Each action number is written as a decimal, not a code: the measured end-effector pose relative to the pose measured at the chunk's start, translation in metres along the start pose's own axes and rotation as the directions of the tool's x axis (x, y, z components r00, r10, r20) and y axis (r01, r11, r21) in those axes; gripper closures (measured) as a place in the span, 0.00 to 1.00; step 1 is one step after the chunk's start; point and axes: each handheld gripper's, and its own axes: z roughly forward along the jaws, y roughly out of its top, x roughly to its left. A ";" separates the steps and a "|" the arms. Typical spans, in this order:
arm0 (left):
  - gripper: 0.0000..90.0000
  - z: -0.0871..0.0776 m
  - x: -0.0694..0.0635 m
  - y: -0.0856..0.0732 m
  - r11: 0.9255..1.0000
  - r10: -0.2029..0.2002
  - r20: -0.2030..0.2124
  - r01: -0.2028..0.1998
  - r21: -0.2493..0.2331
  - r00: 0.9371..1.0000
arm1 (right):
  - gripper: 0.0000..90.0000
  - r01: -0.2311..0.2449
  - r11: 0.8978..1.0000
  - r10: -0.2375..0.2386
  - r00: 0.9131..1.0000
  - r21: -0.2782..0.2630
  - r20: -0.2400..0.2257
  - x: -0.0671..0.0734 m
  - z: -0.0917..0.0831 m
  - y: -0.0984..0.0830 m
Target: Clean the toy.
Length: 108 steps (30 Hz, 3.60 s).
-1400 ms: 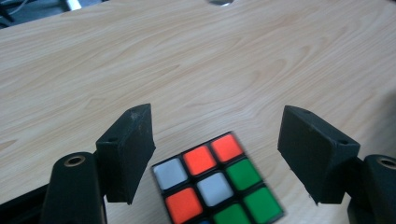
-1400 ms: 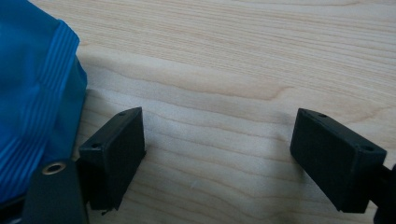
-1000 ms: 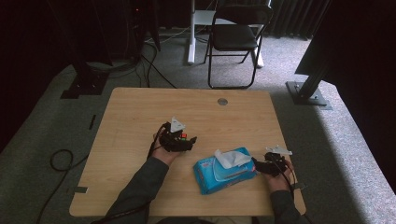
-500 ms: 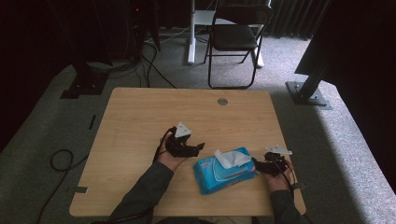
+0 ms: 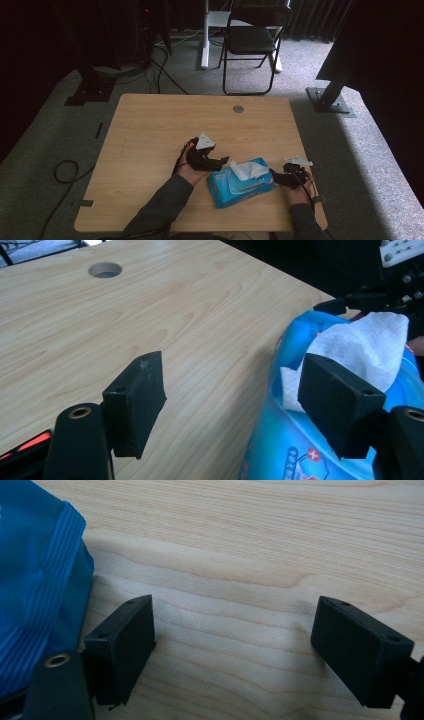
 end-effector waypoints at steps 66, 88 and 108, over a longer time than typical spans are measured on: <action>0.99 -0.021 -0.012 0.019 0.998 0.068 0.106 -0.066 -0.025 0.992 | 0.19 0.000 1.000 0.000 1.000 0.000 0.000 0.000 0.000 0.000; 0.99 -0.038 0.007 0.013 0.997 0.014 0.057 -0.010 -0.076 0.998 | 0.19 -0.002 1.000 0.002 1.000 0.000 0.000 0.000 0.000 0.000; 0.99 -0.050 0.022 0.015 0.993 -0.027 0.003 0.027 -0.117 1.000 | 0.19 -0.001 1.000 0.001 1.000 0.001 0.000 0.000 0.000 0.000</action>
